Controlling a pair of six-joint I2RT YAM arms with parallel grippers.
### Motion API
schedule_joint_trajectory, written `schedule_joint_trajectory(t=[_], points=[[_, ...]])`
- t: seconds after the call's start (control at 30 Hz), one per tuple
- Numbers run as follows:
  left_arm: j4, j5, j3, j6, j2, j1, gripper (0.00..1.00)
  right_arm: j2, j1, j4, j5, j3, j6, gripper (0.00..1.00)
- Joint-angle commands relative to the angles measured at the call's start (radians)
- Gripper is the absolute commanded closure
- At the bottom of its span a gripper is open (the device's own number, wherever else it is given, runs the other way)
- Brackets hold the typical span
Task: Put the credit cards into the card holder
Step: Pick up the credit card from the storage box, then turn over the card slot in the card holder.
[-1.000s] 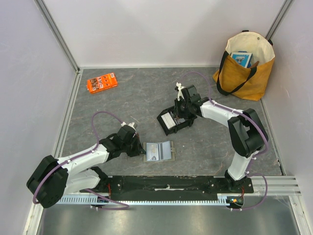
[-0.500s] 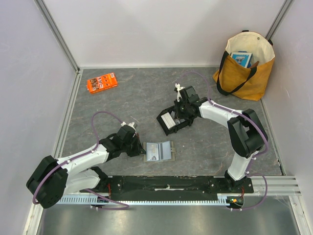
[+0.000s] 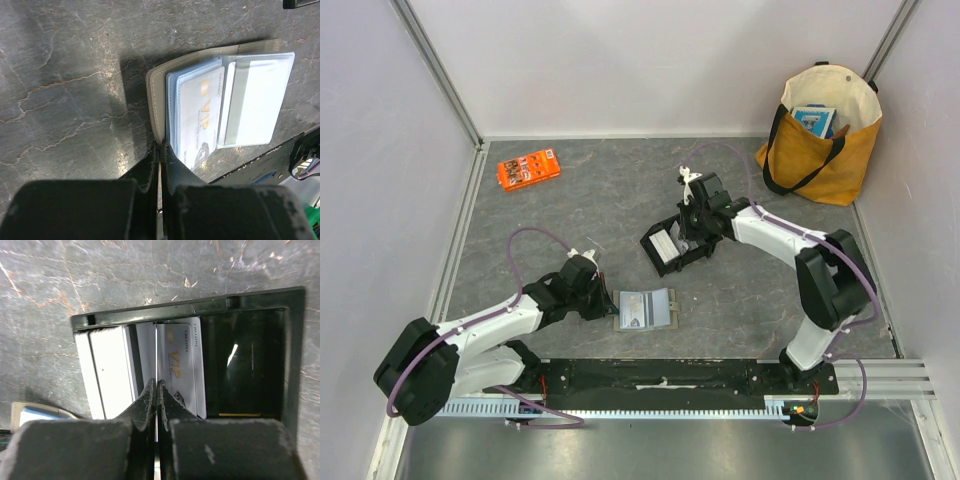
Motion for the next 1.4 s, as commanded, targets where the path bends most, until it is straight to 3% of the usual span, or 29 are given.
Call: schedule_joint_trajectory(t=[0.0,0.33,0.6,0.7,0.93,1.1,1.37], points=[[0.011,0.016,0.033,0.033,-0.017,-0.005,0.98,-0.132,0.015,-0.023,0.081,0.044,0.001,1.0],[0.008,0.016,0.039,0.032,-0.012,-0.003,0.98,-0.264,0.223,-0.11,0.59,0.024,0.185,1.0],[0.006,0.018,0.039,0.029,-0.012,-0.003,0.98,-0.295,0.487,-0.185,0.926,0.016,0.403,1.0],[0.003,0.021,0.041,0.03,-0.023,-0.005,0.98,-0.307,0.556,-0.178,0.903,0.007,0.476,1.0],[0.002,0.021,0.035,0.024,-0.055,-0.003,0.98,-0.373,0.608,0.121,0.636,-0.205,0.593,1.0],[0.002,0.025,0.025,0.018,-0.07,-0.003,0.98,-0.324,0.664,0.177,0.621,-0.239,0.663,1.0],[0.0,0.032,0.013,0.012,-0.099,-0.003,0.98,-0.251,0.759,0.181,0.73,-0.196,0.705,1.0]])
